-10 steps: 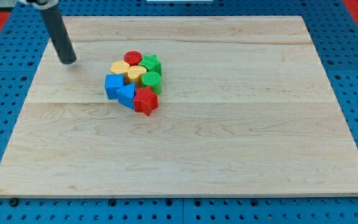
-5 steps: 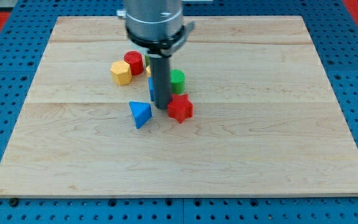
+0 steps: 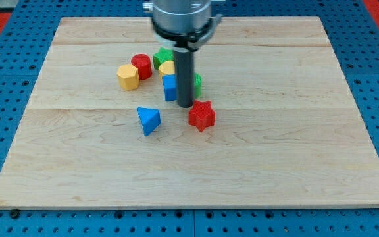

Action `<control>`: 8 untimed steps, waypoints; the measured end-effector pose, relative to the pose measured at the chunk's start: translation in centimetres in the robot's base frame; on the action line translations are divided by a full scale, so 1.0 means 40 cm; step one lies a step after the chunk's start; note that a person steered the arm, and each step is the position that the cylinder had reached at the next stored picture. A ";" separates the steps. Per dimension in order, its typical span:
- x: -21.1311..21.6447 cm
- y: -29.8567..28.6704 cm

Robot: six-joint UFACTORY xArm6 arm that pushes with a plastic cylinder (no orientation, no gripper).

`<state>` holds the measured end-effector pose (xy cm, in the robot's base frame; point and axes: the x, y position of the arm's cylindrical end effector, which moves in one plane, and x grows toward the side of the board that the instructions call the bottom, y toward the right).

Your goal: Separate the blue blocks and red star from the group of blocks

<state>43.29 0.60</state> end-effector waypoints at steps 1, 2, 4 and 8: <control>-0.039 0.037; -0.120 -0.024; -0.266 -0.224; -0.084 -0.113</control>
<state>39.93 -3.93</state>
